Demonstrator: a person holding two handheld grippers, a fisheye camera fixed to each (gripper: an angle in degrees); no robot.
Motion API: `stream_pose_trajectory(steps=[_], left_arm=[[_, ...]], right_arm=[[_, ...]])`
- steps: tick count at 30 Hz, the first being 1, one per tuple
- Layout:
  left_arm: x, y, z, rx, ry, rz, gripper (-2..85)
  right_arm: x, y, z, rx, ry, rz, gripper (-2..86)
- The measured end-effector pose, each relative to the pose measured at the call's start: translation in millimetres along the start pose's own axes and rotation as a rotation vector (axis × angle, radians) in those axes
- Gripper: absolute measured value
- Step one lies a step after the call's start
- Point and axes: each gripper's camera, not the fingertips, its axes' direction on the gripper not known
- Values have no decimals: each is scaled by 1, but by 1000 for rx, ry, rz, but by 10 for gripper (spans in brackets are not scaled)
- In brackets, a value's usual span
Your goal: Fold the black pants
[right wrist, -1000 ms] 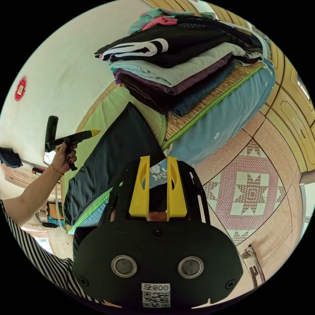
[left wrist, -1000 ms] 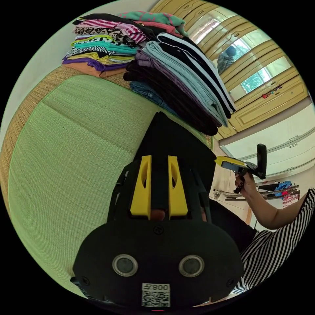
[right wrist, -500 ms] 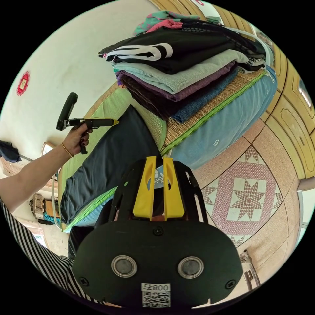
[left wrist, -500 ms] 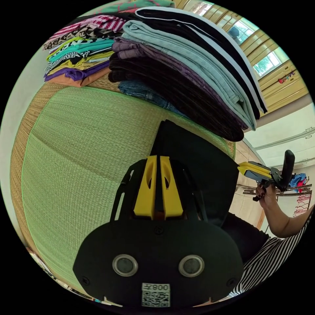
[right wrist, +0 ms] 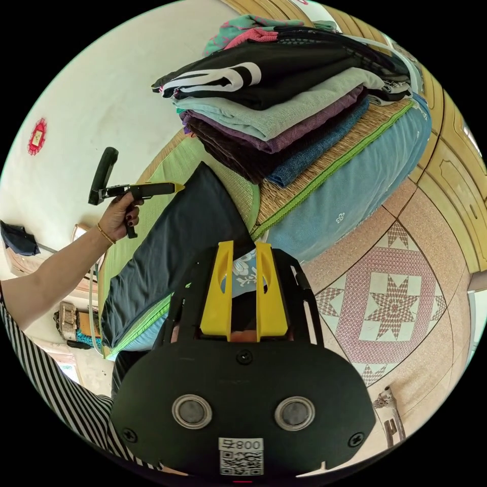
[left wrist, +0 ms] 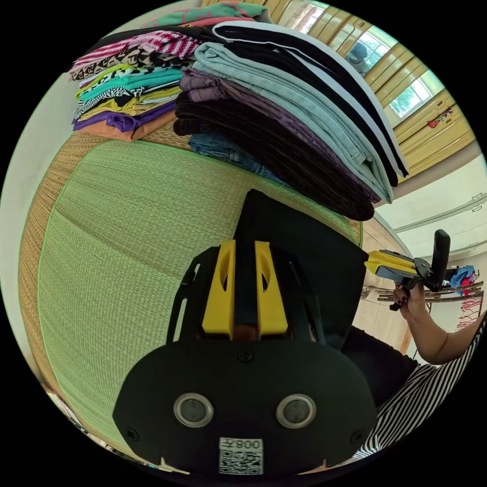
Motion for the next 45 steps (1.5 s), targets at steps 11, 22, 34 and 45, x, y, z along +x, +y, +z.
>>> stream_pose_trajectory(steps=[11, 22, 34, 45], left_arm=[[0, -54, 20, -53, 35, 23, 71], [9, -48, 1, -44, 85, 68, 14], [11, -10, -62, 8, 104, 81, 9], [-2, 60, -148, 103, 149, 63, 9]], right_arm=[[19, -7, 4, -7, -68, 62, 77], [13, -4, 3, -9, -75, 39, 44], [-7, 2, 1, 29, -170, 35, 31], [-64, 3, 0, 92, -239, -53, 29]])
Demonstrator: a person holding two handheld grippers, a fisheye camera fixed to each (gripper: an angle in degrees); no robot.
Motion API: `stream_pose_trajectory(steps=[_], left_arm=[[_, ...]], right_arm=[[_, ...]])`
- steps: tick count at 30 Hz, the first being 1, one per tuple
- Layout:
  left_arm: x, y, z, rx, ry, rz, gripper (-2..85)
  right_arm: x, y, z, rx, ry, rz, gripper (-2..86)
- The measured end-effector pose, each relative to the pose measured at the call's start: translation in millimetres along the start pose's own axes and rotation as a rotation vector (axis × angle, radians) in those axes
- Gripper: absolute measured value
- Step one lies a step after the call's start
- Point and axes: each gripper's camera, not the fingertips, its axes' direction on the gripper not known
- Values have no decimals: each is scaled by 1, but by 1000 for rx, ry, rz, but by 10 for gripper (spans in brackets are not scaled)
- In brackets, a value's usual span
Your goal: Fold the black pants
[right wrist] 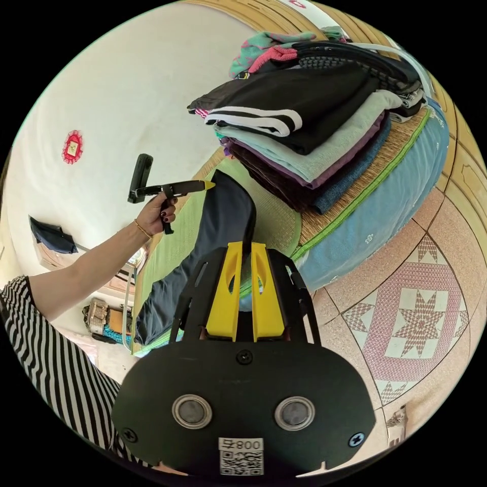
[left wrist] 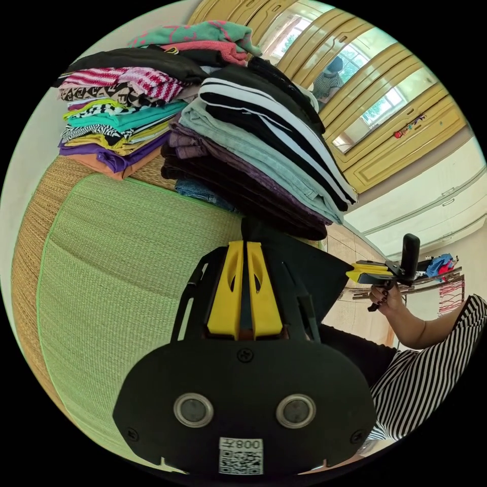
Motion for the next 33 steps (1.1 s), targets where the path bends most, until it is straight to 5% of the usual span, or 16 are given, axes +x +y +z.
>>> stream_pose_trajectory(steps=[15, 23, 33], left_arm=[[-11, 190, -201, 287, 46, -86, 8], [-45, 347, -283, 383, 45, -300, 6], [-86, 484, -300, 327, 73, -612, 4]], right_arm=[[-174, 13, 52, -81, -298, -378, 27], [-282, 45, 152, -332, -465, -571, 28], [-342, 83, 301, -658, -429, -615, 28]])
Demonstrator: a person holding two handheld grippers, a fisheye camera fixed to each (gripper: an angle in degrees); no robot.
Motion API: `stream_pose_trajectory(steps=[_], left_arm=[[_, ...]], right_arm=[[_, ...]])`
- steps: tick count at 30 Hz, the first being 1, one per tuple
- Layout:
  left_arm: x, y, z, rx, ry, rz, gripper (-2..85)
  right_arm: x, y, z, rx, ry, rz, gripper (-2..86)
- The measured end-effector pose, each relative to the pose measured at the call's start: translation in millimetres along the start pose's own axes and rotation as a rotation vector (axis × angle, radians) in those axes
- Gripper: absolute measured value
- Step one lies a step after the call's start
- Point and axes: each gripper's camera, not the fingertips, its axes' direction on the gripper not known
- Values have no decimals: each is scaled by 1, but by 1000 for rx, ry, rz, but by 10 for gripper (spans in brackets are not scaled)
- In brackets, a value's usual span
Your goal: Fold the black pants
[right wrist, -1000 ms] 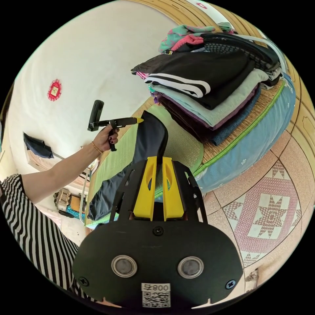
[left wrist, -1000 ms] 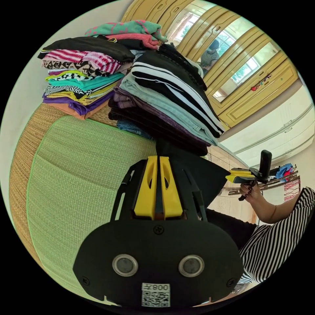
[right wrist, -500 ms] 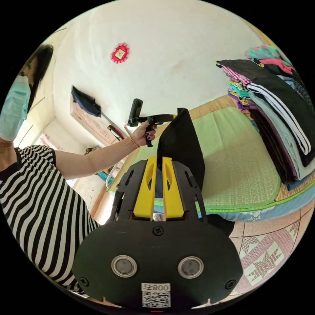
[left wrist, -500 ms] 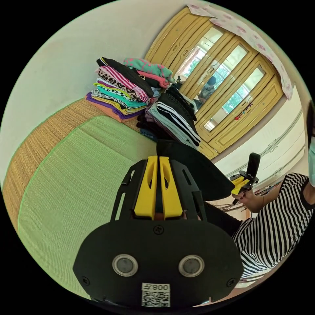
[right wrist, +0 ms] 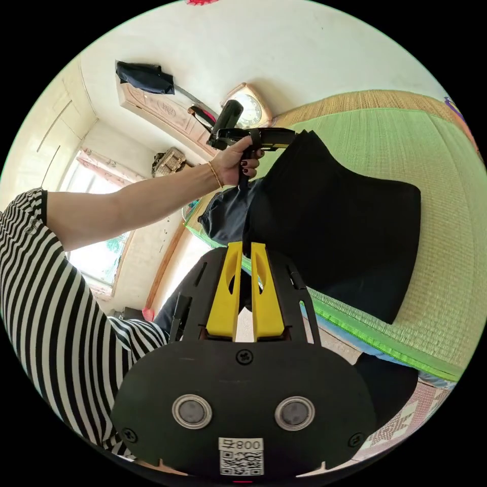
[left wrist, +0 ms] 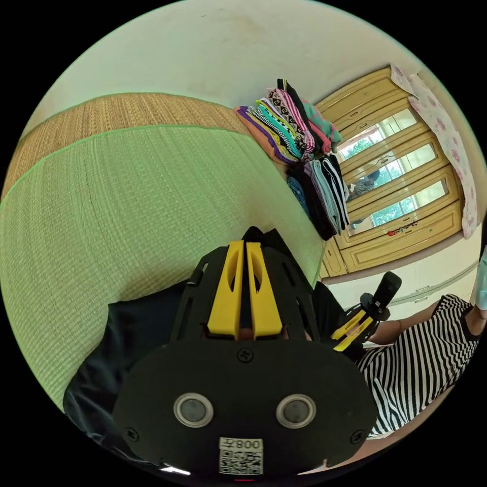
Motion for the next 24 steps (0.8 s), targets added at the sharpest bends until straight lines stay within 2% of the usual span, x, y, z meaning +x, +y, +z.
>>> stream_pose_trajectory(steps=[5, 8, 15, 18, 24], left_arm=[[-41, 44, -41, 50, -51, -183, 1], [-52, 70, -62, 106, 18, -230, 1], [-34, 113, -66, 4, 55, -156, 3], [-36, 132, -62, -93, -23, -185, 7], [-26, 154, -81, -63, -89, -172, 40]], right_arm=[[19, -37, 63, -118, -60, 37, 29], [27, -55, 92, -185, -81, 48, 29], [31, -86, 121, -249, -133, 44, 27], [23, -102, 129, -282, -130, 1, 23], [22, -141, 132, -264, -11, -50, 17]])
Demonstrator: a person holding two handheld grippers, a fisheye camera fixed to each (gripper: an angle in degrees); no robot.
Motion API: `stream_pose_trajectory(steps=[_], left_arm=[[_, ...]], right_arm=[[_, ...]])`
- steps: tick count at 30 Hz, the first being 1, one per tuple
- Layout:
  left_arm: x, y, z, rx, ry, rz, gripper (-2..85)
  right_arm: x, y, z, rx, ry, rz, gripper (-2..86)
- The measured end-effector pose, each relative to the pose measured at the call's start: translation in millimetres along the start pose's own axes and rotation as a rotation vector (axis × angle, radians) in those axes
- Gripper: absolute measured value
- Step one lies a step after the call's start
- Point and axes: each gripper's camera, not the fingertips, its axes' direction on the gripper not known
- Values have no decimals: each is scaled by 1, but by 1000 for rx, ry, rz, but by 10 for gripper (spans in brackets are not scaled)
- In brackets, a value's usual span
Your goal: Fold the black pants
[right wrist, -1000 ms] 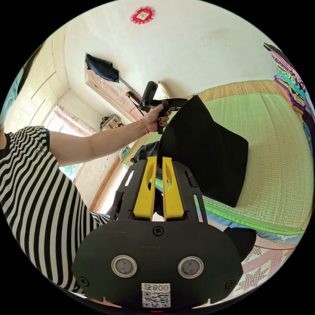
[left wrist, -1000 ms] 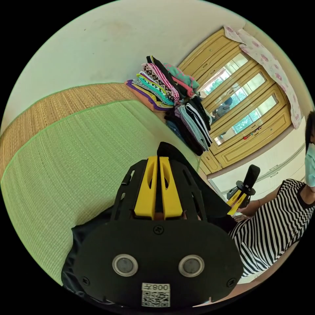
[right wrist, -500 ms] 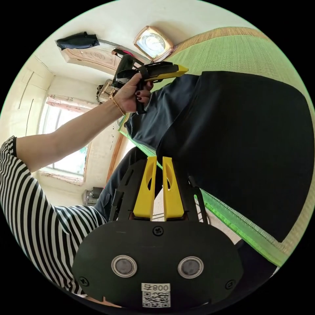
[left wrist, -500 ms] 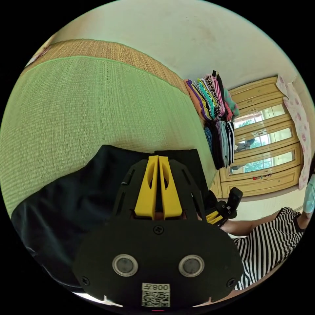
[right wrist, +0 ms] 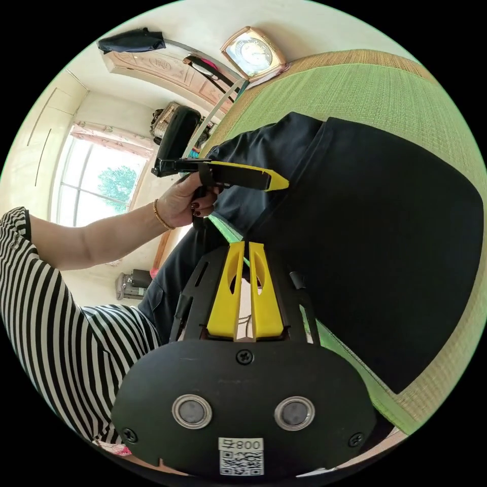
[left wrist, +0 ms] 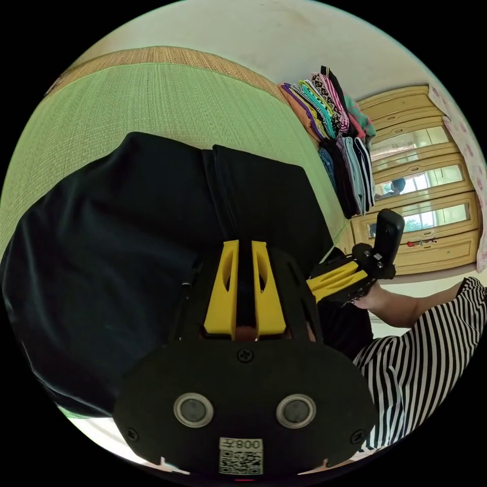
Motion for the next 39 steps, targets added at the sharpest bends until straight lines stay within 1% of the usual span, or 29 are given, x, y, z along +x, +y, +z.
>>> stream_pose_trajectory(steps=[3, 7, 11, 13, 19, 21, 23, 26, 29, 31, 34, 36, 39], left_arm=[[0, 4, 5, -59, -41, 0, 39], [0, 11, 0, -55, -53, 13, 15], [-4, 23, -15, 25, 17, -10, 8], [-6, 29, -18, 42, 10, -21, 7], [-14, 42, -3, -1, -35, -60, 4], [-14, 46, 1, 4, -35, -67, 3], [-11, 50, 3, 6, -59, -73, 2], [-3, 56, 3, 39, -73, -53, 0], [10, 60, 6, 72, -24, -6, 0], [18, 61, 17, 46, -33, 25, 0], [28, 63, 45, -68, -110, 63, 0], [32, 64, 48, -55, -104, 49, 1], [48, 68, 52, -13, -69, 113, 1]], right_arm=[[11, -18, 2, -8, 54, 29, 15], [16, -39, 2, -10, 89, 47, 11], [13, -57, -8, 21, 133, 23, 9], [14, -68, -11, 32, 164, 13, 8], [30, -111, -4, -4, 270, 28, 5], [39, -122, 3, -61, 273, 50, 3], [38, -131, -5, -30, 229, 31, 2], [33, -142, -17, 26, 286, -5, 1], [42, -158, -19, 29, 317, 12, 1], [51, -167, -13, 8, 335, 32, 1], [60, -174, -12, -18, 262, 41, 2], [57, -174, -18, -24, 282, 29, 2], [47, -163, -33, 14, 321, -20, 2]])
